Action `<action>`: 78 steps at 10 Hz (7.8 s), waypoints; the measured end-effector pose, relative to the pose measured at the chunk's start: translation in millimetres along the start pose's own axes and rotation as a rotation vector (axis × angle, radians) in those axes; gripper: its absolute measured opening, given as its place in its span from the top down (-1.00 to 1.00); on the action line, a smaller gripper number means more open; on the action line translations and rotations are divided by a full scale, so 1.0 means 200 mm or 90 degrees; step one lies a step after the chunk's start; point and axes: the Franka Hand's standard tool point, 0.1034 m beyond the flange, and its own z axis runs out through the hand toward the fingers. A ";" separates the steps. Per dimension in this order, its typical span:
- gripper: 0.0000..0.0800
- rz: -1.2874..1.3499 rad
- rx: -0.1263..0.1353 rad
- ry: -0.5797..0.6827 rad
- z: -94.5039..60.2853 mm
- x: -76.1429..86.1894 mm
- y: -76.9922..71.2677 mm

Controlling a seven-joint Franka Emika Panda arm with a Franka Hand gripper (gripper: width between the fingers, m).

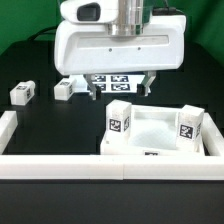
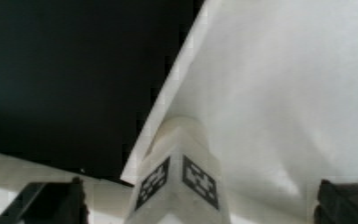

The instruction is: Assemble square table

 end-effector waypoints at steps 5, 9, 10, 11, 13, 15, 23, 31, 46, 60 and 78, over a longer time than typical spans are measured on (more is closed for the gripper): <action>-0.62 0.094 0.016 -0.006 -0.01 -0.12 -0.03; -0.62 0.345 0.034 -0.014 0.00 -0.14 -0.07; -0.62 0.443 0.043 -0.022 0.01 -0.14 -0.09; -0.62 0.532 0.054 -0.029 0.02 -0.15 -0.11; -0.62 0.606 0.059 -0.035 0.03 -0.15 -0.12; -0.62 0.664 0.061 -0.039 0.03 -0.15 -0.13; -0.62 1.009 0.087 -0.076 0.04 -0.16 -0.18; -0.62 1.174 0.086 -0.112 0.12 -0.20 -0.27; 0.50 1.121 0.018 -0.153 0.40 -0.38 -0.38; 0.83 0.968 0.026 -0.136 0.36 -0.51 -0.16; 0.83 0.218 0.063 -0.089 0.37 -0.54 0.12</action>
Offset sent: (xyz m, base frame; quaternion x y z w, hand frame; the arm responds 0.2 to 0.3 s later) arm 0.0000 0.0000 0.0000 0.0000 0.0000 0.0650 0.9979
